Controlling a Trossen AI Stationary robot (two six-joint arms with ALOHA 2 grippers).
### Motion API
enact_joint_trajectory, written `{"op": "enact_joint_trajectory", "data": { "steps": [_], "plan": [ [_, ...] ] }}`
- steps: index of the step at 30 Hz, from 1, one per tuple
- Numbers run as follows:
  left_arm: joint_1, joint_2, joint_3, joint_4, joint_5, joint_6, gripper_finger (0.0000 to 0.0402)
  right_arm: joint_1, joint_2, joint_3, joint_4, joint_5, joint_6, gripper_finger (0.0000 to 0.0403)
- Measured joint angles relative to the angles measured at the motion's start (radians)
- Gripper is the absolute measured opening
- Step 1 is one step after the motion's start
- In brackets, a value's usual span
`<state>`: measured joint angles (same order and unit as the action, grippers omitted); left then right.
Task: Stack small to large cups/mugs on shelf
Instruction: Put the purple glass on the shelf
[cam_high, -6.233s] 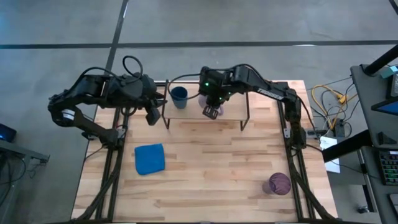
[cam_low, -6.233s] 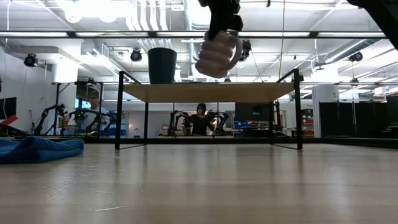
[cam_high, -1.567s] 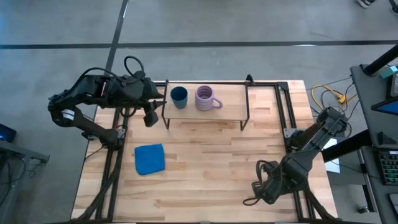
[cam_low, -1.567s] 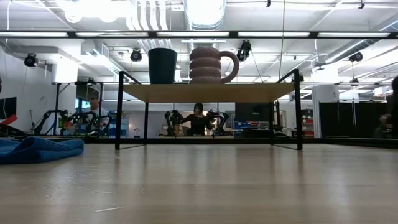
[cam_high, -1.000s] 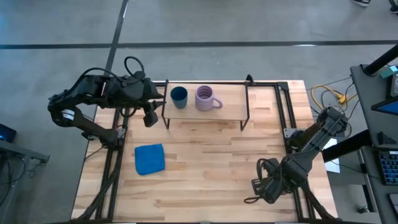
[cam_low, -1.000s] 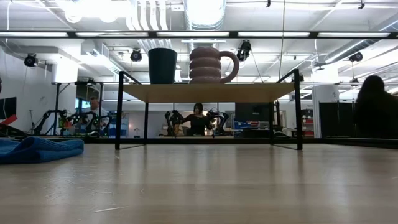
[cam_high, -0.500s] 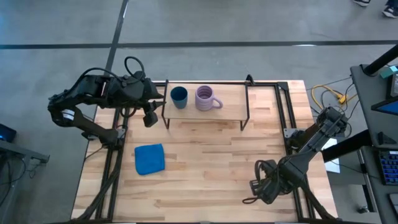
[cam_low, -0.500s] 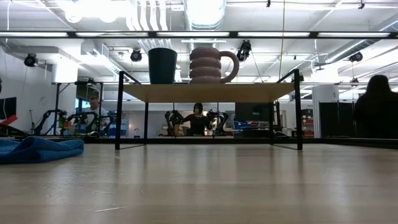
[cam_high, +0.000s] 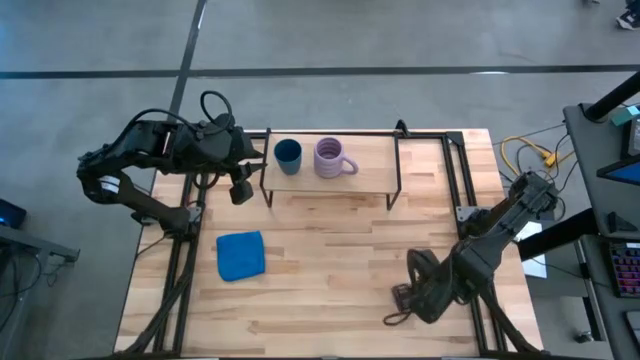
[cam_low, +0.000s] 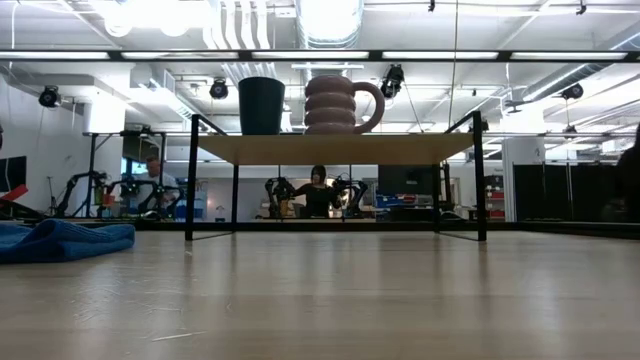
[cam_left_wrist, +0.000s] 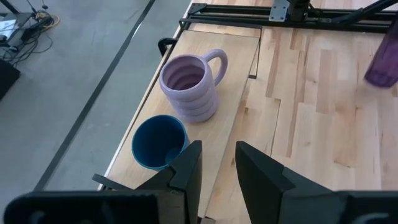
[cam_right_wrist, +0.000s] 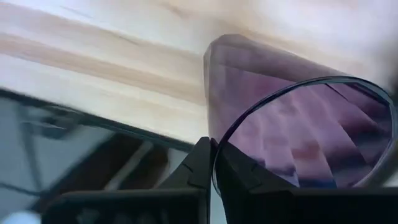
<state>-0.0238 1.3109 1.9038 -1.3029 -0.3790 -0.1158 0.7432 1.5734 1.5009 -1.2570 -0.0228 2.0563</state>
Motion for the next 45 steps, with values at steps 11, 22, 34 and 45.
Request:
{"op": "enact_joint_trajectory", "data": {
  "steps": [11, 22, 34, 45],
  "plan": [
    [0.0, 0.0, 0.0, 0.0, 0.0, -0.008, 0.0083, -0.203, 0.0, 0.369, -0.033, 0.504, -0.697, 0.0009],
    [0.0, 0.0, -0.001, 0.0, 0.0, -0.008, 0.0083, -0.402, 0.012, 0.632, -0.307, 0.468, -1.089, 0.0009],
    [0.0, 0.0, -0.002, 0.0, 0.0, -0.009, 0.0083, -0.557, -0.002, 0.657, -0.315, 0.389, -1.4, 0.0009],
    [0.0, 0.0, -0.002, 0.004, 0.0, -0.009, 0.0083, -0.743, -0.049, 0.697, -0.314, 0.409, -1.6, 0.0009]
  ]
}}
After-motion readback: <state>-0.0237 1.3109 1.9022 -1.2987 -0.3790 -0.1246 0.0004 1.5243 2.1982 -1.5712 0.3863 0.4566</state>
